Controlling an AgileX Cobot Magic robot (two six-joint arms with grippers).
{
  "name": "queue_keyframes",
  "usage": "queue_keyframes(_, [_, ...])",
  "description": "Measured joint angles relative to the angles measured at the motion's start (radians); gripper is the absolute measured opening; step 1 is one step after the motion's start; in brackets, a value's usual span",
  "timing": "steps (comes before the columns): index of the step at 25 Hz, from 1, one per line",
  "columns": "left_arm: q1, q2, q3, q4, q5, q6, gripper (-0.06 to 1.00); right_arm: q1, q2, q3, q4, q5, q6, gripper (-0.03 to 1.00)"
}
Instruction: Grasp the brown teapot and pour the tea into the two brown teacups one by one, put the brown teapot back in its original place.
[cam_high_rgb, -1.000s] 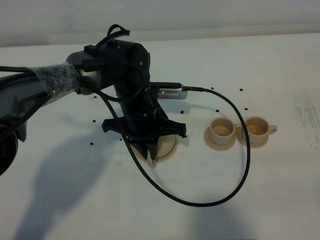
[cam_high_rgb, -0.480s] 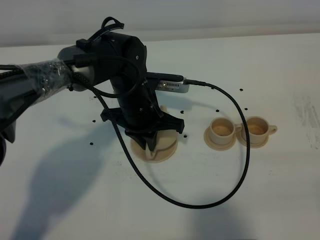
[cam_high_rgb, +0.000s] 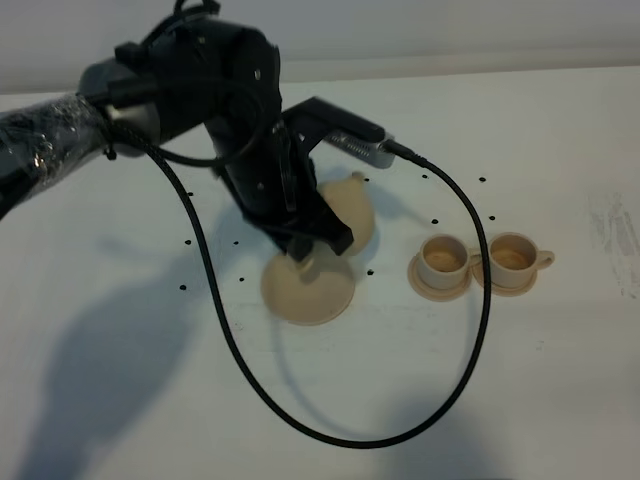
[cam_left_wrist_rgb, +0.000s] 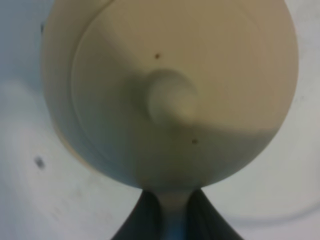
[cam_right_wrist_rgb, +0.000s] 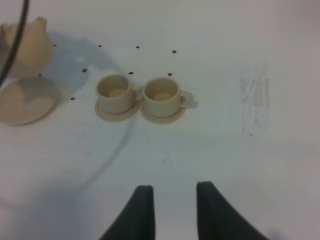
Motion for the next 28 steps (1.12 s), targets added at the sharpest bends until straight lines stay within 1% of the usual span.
queue_keyframes(4, [0.000,0.000,-0.087,0.000,0.011,0.221,0.09,0.000,0.000,0.000,0.000,0.000,0.001,0.20])
queue_keyframes(7, [0.000,0.000,-0.114,0.000,0.011,0.356,0.09,0.000,0.000,0.000,0.000,0.000,0.001,0.20])
queue_keyframes(11, [0.000,0.005,-0.115,0.003,-0.021,0.482,0.09,0.000,0.000,0.000,0.000,0.000,0.001,0.20])
queue_keyframes(15, [0.000,0.037,-0.115,0.003,-0.098,0.587,0.09,0.000,0.000,0.000,0.000,0.000,0.001,0.20])
queue_keyframes(22, [-0.009,0.125,-0.115,0.015,-0.272,0.742,0.09,0.000,0.000,0.000,0.000,0.000,0.001,0.20])
queue_keyframes(25, [-0.022,0.156,-0.133,0.042,-0.329,0.785,0.09,0.000,0.000,0.000,0.000,0.000,0.001,0.20])
queue_keyframes(28, [-0.031,0.190,-0.175,0.059,-0.363,0.822,0.08,0.000,0.000,0.000,0.000,0.000,0.001,0.20])
